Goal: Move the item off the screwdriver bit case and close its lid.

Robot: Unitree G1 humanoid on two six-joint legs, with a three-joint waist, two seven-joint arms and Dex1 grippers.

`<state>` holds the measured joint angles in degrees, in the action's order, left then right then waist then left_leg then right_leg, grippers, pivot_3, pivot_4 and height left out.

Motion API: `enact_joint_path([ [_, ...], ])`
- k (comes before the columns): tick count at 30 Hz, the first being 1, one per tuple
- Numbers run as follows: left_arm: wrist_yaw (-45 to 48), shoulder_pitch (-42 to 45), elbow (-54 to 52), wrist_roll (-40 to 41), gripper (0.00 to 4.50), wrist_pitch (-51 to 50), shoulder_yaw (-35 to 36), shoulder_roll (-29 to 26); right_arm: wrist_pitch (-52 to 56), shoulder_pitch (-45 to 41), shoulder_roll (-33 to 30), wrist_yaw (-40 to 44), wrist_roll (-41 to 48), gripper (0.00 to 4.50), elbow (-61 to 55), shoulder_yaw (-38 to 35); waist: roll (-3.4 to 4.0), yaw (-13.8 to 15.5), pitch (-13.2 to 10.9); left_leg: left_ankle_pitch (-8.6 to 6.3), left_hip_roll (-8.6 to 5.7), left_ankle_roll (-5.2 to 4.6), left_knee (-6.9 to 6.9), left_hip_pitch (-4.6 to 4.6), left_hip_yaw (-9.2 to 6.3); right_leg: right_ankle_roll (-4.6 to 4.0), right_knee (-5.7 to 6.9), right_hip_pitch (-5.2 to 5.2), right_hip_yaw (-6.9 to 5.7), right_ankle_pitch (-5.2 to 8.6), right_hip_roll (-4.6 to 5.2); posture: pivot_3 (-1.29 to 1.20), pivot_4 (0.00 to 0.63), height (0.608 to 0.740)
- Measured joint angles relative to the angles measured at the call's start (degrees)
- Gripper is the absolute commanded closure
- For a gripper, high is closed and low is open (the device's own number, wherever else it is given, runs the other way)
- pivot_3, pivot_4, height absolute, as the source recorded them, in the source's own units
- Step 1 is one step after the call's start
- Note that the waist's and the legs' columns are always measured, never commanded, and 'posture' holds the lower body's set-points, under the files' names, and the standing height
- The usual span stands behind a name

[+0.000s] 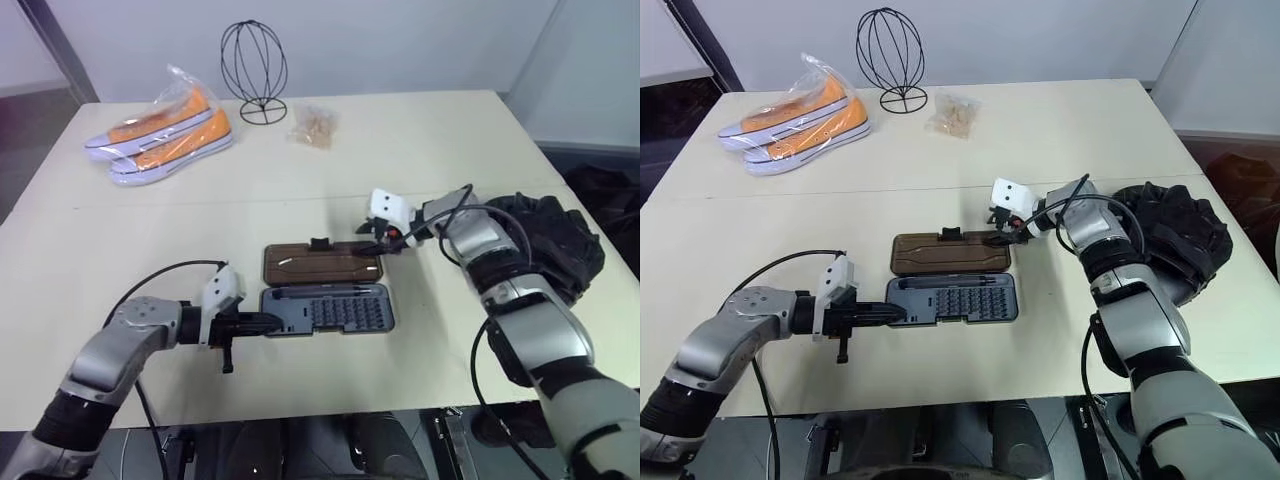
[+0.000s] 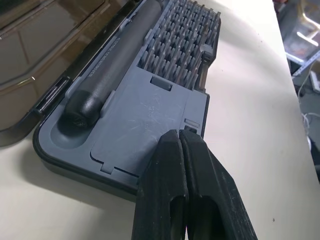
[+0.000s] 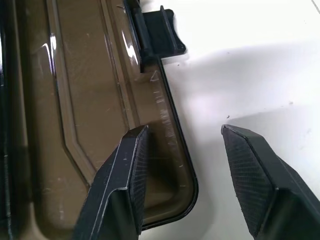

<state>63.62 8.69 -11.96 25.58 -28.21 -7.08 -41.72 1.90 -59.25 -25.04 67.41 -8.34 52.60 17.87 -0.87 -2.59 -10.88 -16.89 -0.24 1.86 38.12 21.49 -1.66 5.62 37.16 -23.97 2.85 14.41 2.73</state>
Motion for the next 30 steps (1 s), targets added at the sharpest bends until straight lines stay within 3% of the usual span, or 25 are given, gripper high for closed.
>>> enact_joint_path([
  [3, 0.02, -0.01, 0.00, -0.09, 4.50, 0.06, -0.02, -0.10, -2.66, -0.39, 0.46, 0.63, -0.86, 4.44, 1.29, 0.51, 0.00, -0.04, 0.00, 0.00, 0.00, 0.00, 0.00, -0.04, 0.00, 0.00, 0.00, 0.04, 0.00, 0.00, 0.00, 0.00, 0.150, 0.740],
  [23, -0.06, 0.29, 0.57, 0.14, 4.50, -0.80, 0.01, 0.06, -16.25, 1.85, -0.85, -3.16, -6.23, 4.44, -0.46, 1.54, -0.02, -0.30, 0.03, 0.00, 0.04, 0.00, 0.00, -0.27, -0.04, -0.04, 0.01, 0.29, -0.02, -0.02, -0.05, 0.00, 0.150, 0.740],
  [30, -0.02, 0.70, 1.05, 0.18, 4.50, -1.08, -0.07, 0.82, -13.13, 7.29, -4.55, -7.32, -7.43, 4.44, -18.27, 1.51, -0.01, 0.04, 0.03, 0.00, 0.04, 0.00, 0.01, -0.23, -0.05, -0.04, 0.01, 0.26, -0.02, -0.03, -0.04, 0.00, 0.150, 0.740],
])
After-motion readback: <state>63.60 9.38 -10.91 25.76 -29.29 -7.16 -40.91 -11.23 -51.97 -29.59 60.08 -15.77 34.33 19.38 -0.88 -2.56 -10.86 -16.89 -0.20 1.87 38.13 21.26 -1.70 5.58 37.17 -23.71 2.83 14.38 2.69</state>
